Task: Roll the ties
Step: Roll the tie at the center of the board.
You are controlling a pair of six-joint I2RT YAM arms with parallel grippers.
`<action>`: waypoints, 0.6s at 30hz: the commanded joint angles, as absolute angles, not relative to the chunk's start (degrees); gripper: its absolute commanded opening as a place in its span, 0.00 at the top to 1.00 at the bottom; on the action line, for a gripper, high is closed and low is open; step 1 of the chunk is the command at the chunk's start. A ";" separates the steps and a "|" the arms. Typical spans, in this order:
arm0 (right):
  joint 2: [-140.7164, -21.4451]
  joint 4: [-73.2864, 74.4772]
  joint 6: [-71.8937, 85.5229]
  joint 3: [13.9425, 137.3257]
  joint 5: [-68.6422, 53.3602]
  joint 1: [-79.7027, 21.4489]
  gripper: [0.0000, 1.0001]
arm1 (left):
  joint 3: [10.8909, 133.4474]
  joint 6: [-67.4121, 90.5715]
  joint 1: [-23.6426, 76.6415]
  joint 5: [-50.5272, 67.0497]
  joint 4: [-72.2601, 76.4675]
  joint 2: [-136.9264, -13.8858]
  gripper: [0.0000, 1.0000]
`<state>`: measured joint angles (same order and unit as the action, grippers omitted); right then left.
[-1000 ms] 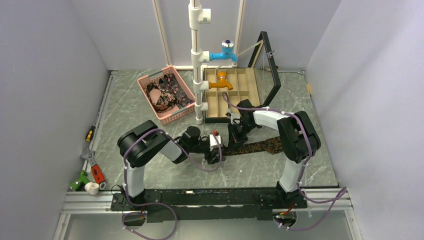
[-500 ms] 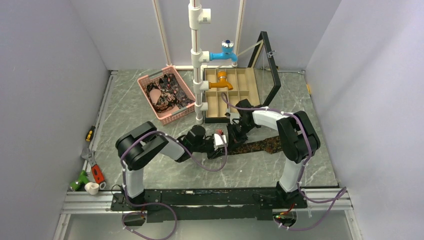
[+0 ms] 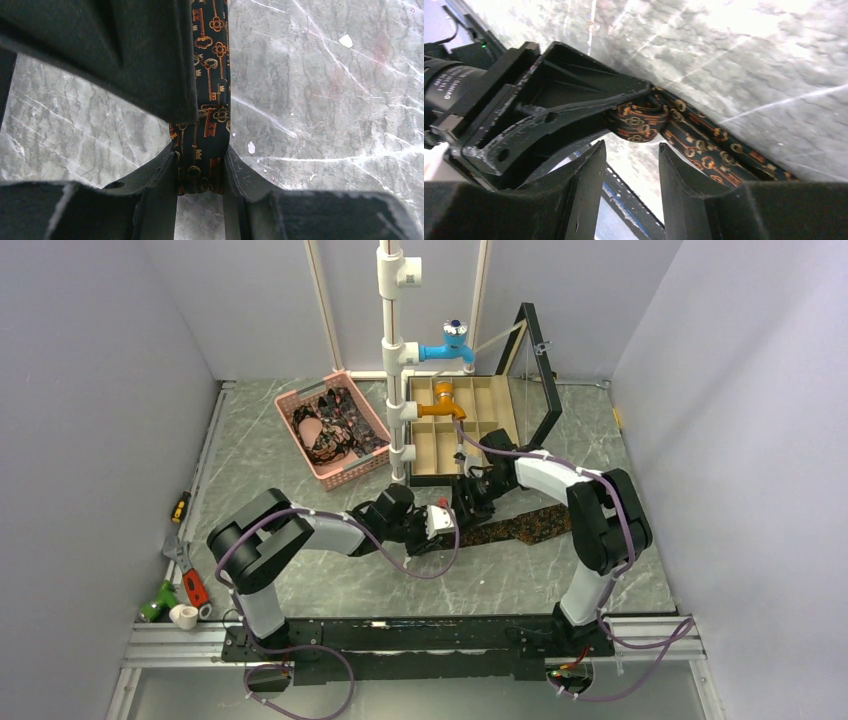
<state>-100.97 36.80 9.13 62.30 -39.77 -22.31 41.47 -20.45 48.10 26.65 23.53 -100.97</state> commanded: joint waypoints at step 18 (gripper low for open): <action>-110.31 37.07 5.41 62.02 -32.68 -23.73 1.00 | 39.09 -21.61 47.47 26.10 15.58 -103.47 0.45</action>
